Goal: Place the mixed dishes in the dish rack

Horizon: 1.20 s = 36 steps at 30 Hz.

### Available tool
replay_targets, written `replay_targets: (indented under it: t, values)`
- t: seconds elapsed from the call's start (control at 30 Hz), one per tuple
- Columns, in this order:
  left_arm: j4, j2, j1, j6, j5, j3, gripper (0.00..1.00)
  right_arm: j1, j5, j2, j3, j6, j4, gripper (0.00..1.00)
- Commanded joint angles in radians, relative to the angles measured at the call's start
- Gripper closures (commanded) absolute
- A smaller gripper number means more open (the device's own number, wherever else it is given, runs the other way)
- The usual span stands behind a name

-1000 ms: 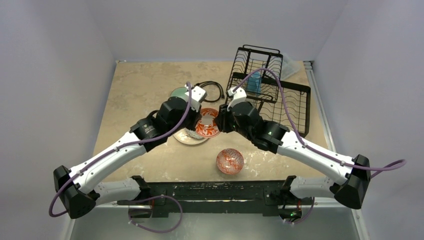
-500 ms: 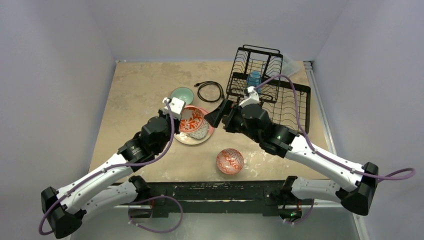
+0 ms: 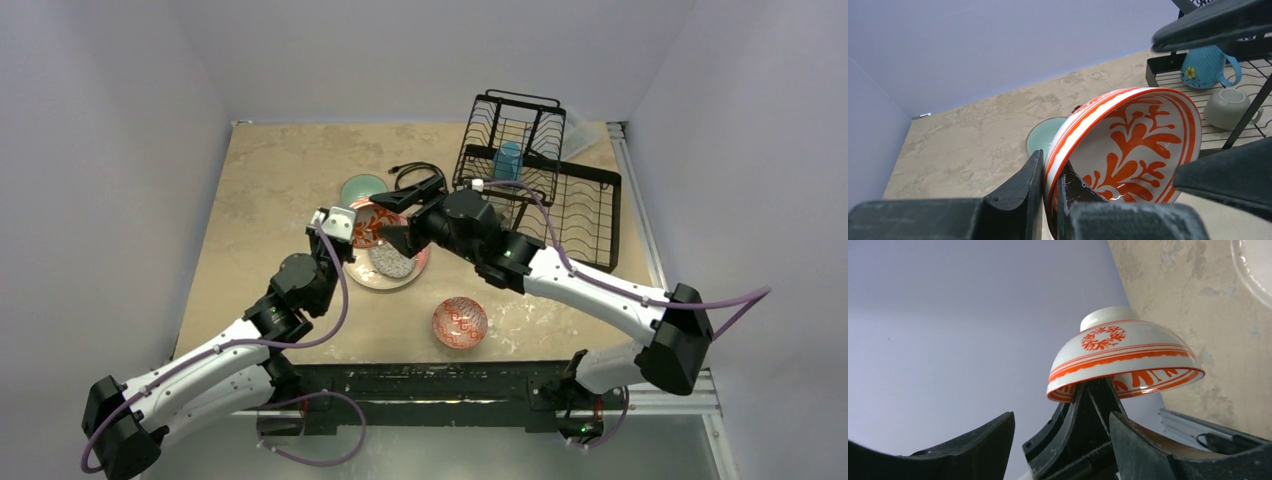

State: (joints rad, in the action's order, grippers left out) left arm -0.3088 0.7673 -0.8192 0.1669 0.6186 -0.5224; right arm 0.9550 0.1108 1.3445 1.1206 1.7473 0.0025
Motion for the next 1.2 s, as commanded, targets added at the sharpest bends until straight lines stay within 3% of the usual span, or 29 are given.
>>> replay_targets:
  t: [0.0,0.33,0.7,1.0,1.07,1.17]
  values:
    - [-0.206,-0.020,0.001,0.038,0.004,-0.003,1.00,0.017,0.044,0.038,0.059,0.198,0.092,0.33]
    - [-0.220,-0.021,-0.003,0.032,-0.024,0.007,1.00,0.027,0.149,0.113,0.132,0.272,0.011,0.49]
    - [-0.223,-0.026,-0.019,0.050,-0.016,0.008,1.00,0.033,0.259,0.204,0.324,0.230,-0.192,0.50]
    - [-0.243,-0.029,-0.049,0.123,0.018,0.009,1.00,0.047,0.270,0.277,0.395,0.238,-0.280,0.60]
    - [-0.249,-0.029,-0.061,0.143,0.032,0.010,1.00,0.048,0.285,0.279,0.393,0.237,-0.284,0.66]
    - [-0.265,-0.027,-0.075,0.178,0.048,0.012,1.00,0.048,0.305,0.279,0.396,0.236,-0.287,0.88]
